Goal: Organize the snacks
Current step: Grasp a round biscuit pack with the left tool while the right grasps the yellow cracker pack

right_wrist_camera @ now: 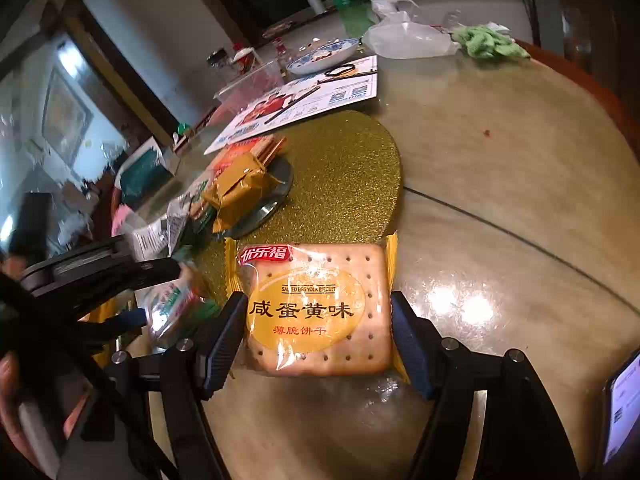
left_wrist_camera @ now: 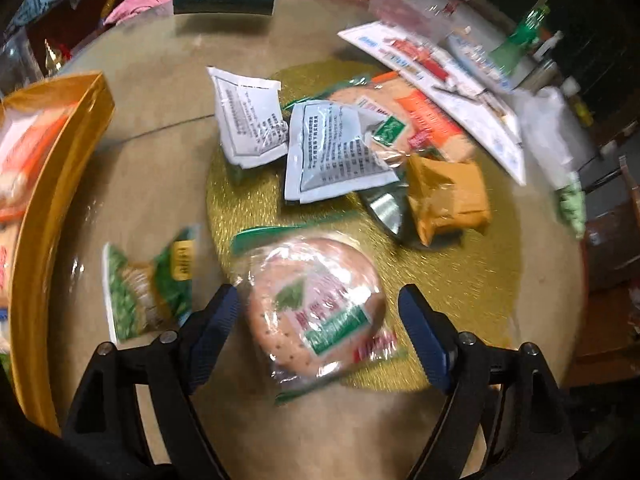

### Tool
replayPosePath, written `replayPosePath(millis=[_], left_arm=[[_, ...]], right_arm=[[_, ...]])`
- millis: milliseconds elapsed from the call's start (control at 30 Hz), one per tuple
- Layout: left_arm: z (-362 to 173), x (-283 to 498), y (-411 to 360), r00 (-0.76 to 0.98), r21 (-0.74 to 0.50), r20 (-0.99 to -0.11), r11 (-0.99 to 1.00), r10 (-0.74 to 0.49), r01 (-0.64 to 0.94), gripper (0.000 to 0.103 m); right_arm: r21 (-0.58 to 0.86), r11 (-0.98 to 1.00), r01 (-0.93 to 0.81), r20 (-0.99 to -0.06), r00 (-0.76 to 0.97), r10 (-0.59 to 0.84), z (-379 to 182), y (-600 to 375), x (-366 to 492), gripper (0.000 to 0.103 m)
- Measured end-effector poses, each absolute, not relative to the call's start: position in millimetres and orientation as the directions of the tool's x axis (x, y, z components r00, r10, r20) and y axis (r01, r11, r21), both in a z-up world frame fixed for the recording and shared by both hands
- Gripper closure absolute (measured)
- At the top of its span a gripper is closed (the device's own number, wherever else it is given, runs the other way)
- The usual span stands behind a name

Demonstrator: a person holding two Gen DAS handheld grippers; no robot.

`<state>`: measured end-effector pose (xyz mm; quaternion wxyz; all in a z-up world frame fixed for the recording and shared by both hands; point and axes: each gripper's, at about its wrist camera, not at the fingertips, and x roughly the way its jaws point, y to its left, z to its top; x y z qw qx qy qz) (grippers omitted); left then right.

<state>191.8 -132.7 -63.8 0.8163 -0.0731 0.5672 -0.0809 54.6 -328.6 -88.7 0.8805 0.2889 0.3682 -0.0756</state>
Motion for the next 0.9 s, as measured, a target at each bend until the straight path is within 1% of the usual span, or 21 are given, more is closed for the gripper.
replayPosePath(millis=[67, 133, 200, 267, 400, 500, 700, 733, 833, 900], left_arm=[[-68.9, 198.6, -141.2, 0.323, -0.160, -0.931, 0.985, -0.170, 0.058, 0.020], [-70.6, 197.2, -150.5, 0.348, -0.086, -0.930, 0.991, -0.118, 0.107, 0.019], [-72.2, 186.0, -151.9, 0.384, -0.036, -0.918, 0.986, -0.098, 0.164, 0.021], [-72.3, 170.3, -146.4, 0.415, -0.009, -0.905, 0.978, -0.097, 0.208, 0.026], [-71.8, 129.6, -129.2, 0.421, 0.019, -0.901, 0.962, -0.102, 0.273, 0.026], [-73.7, 97.1, -121.8, 0.396, 0.029, -0.910, 0.935, -0.122, 0.354, 0.025], [-73.6, 47.8, -101.7, 0.407, 0.021, -0.900, 0.917, -0.156, 0.397, 0.026], [-73.0, 39.4, -95.7, 0.406, 0.003, -0.897, 0.915, -0.176, 0.404, 0.026], [-62.4, 28.4, -79.4, 0.399, -0.090, -0.878, 0.910, -0.264, 0.405, 0.026], [-43.6, 22.5, -61.6, 0.422, -0.147, -0.850, 0.910, -0.316, 0.387, 0.026]], right_arm=[[0.458, 0.820, 0.342, -0.689, 0.719, 0.085, -88.7, -328.1, 54.9, 0.033], [0.471, 0.813, 0.342, -0.684, 0.723, 0.093, -89.1, -328.6, 53.1, 0.033], [0.477, 0.811, 0.338, -0.681, 0.725, 0.099, -89.2, -329.5, 52.5, 0.033], [0.481, 0.809, 0.339, -0.681, 0.726, 0.101, -89.6, -330.0, 51.7, 0.033], [0.468, 0.816, 0.340, -0.685, 0.722, 0.093, -89.7, -328.0, 51.3, 0.033], [0.466, 0.817, 0.340, -0.686, 0.722, 0.091, -89.7, -327.3, 51.0, 0.033], [0.427, 0.840, 0.334, -0.698, 0.713, 0.071, -89.1, -323.3, 53.9, 0.033], [0.431, 0.839, 0.332, -0.696, 0.714, 0.075, -88.9, -324.0, 53.8, 0.033], [0.507, 0.807, 0.302, -0.667, 0.731, 0.145, -87.3, -327.6, 51.6, 0.033], [0.527, 0.805, 0.274, -0.643, 0.747, 0.167, -77.4, -321.3, 47.5, 0.033]])
